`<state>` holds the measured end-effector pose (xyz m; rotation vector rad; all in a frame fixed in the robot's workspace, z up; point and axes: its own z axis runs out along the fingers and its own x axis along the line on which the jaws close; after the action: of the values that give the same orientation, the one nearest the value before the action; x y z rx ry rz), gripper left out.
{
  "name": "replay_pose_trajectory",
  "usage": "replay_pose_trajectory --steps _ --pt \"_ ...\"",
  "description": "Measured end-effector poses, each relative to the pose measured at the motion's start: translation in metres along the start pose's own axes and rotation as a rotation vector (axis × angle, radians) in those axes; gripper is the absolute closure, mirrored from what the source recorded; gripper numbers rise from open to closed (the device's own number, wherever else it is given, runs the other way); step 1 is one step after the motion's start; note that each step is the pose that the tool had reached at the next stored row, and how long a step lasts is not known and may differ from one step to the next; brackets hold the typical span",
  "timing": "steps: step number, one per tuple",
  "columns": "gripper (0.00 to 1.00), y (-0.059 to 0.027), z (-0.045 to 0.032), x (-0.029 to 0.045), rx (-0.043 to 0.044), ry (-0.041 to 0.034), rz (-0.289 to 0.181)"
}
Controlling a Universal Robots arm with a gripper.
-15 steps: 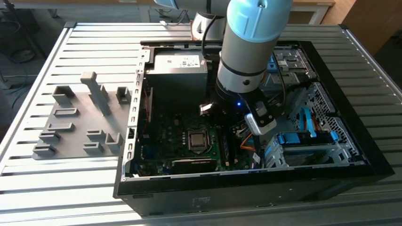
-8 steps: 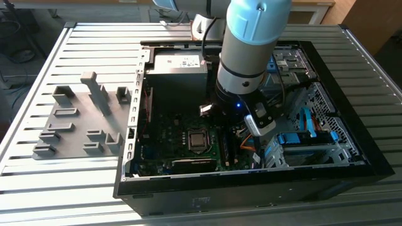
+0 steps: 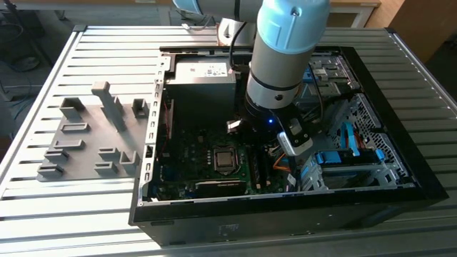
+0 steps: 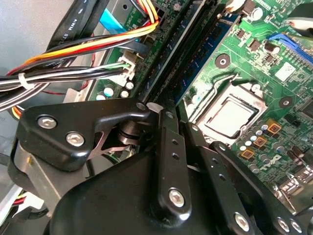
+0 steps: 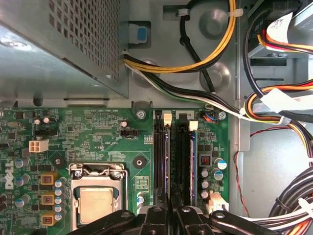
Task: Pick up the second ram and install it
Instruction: 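Press down the second ram until it locks into place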
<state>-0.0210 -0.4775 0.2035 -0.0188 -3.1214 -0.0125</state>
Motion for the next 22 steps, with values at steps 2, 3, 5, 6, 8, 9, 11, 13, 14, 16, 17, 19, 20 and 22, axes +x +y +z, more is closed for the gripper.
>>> replay_pose_trajectory --steps 2,3,5,6,8,9,11,13,14,16,17,19,20,22 --pt "0.86 0.0 0.0 0.0 0.0001 0.0001 0.0" --pt "0.86 0.0 0.0 0.0 0.0002 0.0002 0.0" --pt "0.86 0.0 0.0001 0.0 0.0 0.0001 0.0" --pt "0.86 0.0 0.0001 0.0 0.0 0.0002 0.0" --pt "0.85 0.0 0.0002 0.0 0.0 0.0003 0.0" --pt "0.85 0.0 0.0002 0.0 -0.0001 0.0002 0.0" --pt "0.79 0.0 0.0002 0.0 0.0 0.0004 0.0" --pt "0.79 0.0 0.0001 0.0 -0.0002 0.0003 0.0" --pt "0.79 0.0 -0.001 0.0 0.0 0.0004 0.0" --pt "0.79 0.0001 -0.0055 0.0001 -0.0001 0.0005 0.0" --pt "0.79 0.0001 -0.0084 0.0002 0.0 0.0005 0.0" --pt "0.79 0.0001 -0.0144 0.0003 -0.0001 0.0007 0.0" --pt "0.79 0.0002 -0.0171 0.0004 0.0 0.0008 0.0" --pt "0.79 0.0002 -0.0221 0.0004 0.0 0.001 0.0"
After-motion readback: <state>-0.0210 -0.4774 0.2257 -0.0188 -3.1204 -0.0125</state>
